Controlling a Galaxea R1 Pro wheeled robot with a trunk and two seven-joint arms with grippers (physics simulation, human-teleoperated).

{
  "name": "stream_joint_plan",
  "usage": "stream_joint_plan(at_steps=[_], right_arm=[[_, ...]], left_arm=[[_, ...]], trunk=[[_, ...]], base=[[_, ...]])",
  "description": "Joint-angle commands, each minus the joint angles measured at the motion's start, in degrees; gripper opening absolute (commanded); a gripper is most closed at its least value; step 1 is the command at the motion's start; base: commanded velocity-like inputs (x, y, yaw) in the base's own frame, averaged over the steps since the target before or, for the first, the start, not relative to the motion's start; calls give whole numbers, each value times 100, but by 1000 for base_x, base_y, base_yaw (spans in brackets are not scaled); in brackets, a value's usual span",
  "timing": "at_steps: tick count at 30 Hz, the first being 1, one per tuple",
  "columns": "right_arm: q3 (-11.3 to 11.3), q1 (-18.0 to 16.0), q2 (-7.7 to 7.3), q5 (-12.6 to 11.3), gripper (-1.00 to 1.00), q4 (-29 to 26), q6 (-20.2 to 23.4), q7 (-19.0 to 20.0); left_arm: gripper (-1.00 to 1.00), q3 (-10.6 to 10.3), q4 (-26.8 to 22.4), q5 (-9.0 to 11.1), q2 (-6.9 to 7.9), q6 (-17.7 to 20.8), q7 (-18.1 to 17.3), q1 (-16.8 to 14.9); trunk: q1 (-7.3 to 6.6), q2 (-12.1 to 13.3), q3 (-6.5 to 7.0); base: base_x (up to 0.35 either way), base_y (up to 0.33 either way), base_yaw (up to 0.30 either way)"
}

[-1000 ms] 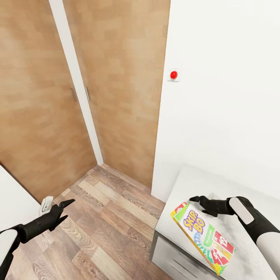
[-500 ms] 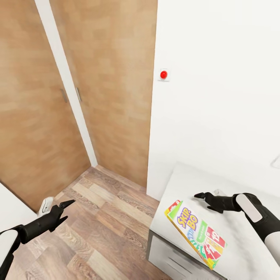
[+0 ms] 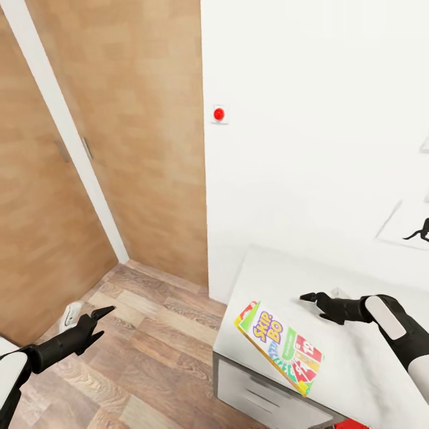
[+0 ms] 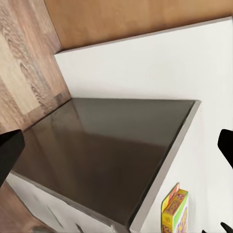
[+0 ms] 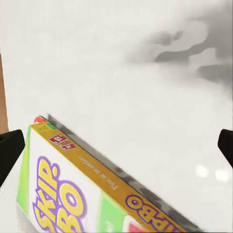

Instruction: Put all the toys in the child's room - the three board games (two on the bed and one on the table), the two jigsaw puzzles on the table, and the tennis ball on the table - inside the toy box on the table in the child's room.

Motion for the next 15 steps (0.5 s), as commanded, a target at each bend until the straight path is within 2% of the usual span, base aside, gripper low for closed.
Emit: stream_joint_plan(at_steps=[1, 8, 15], right_arm=[[15, -8, -4, 61, 100, 2, 10, 58], [-4, -8, 2, 60, 100, -2, 16, 58], [-10, -3, 11, 60, 100, -3, 18, 58]], left_arm=[[100, 11, 0, -22, 0, 29, -28, -3], [100, 9, 0, -23, 6, 29, -31, -4], [100, 4, 2, -23, 8, 29, -35, -4]], trunk=[[4, -11, -11], [4, -11, -11], [4, -11, -11]], base=[[27, 151, -277], [69, 216, -279], [129, 254, -280]])
